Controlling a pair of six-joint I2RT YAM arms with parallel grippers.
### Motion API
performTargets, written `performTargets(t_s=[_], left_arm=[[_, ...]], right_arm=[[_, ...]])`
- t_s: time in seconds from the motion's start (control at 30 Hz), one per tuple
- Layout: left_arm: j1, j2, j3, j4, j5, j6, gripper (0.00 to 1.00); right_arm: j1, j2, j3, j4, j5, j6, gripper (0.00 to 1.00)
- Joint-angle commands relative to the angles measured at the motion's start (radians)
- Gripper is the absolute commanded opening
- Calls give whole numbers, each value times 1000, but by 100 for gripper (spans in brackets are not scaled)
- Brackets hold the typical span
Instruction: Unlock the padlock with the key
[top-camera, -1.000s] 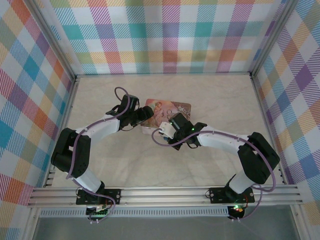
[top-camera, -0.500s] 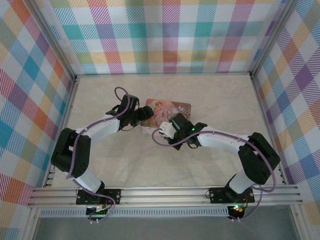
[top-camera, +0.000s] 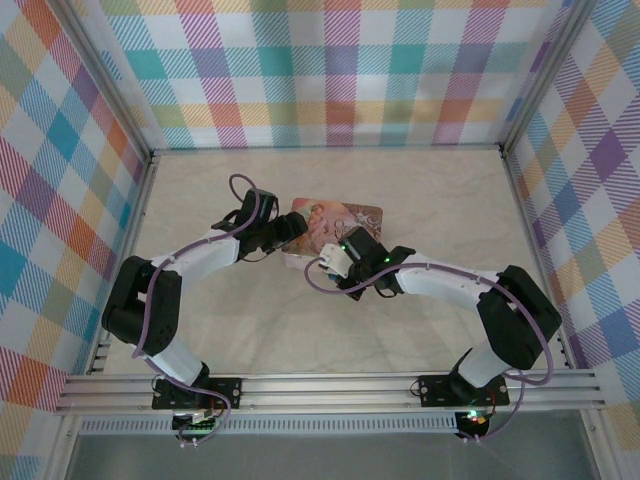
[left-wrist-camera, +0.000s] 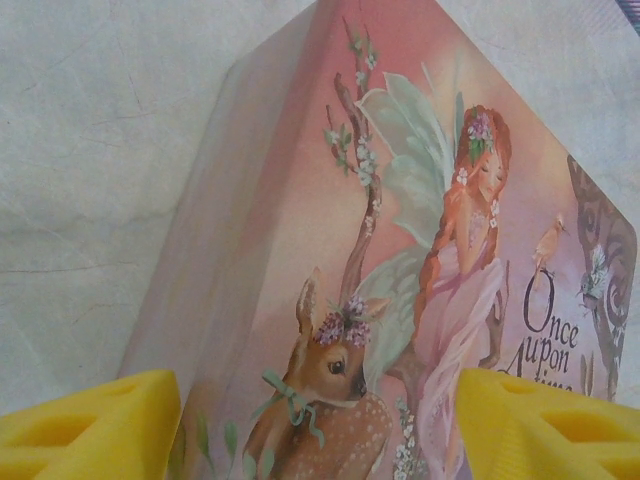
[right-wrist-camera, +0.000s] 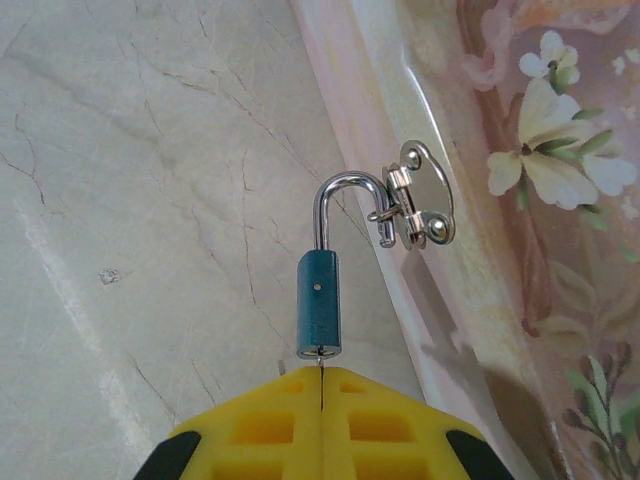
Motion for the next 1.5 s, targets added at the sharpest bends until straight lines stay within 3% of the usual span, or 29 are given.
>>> performTargets(t_s=[0.0, 1.47], left_arm=[[12, 6, 11, 24, 30, -7, 73], [12, 12, 12, 32, 45, -12, 72]], right_arm=[[6, -22, 24, 28, -26, -24, 0], [8, 51, 40, 138, -38, -107, 0]])
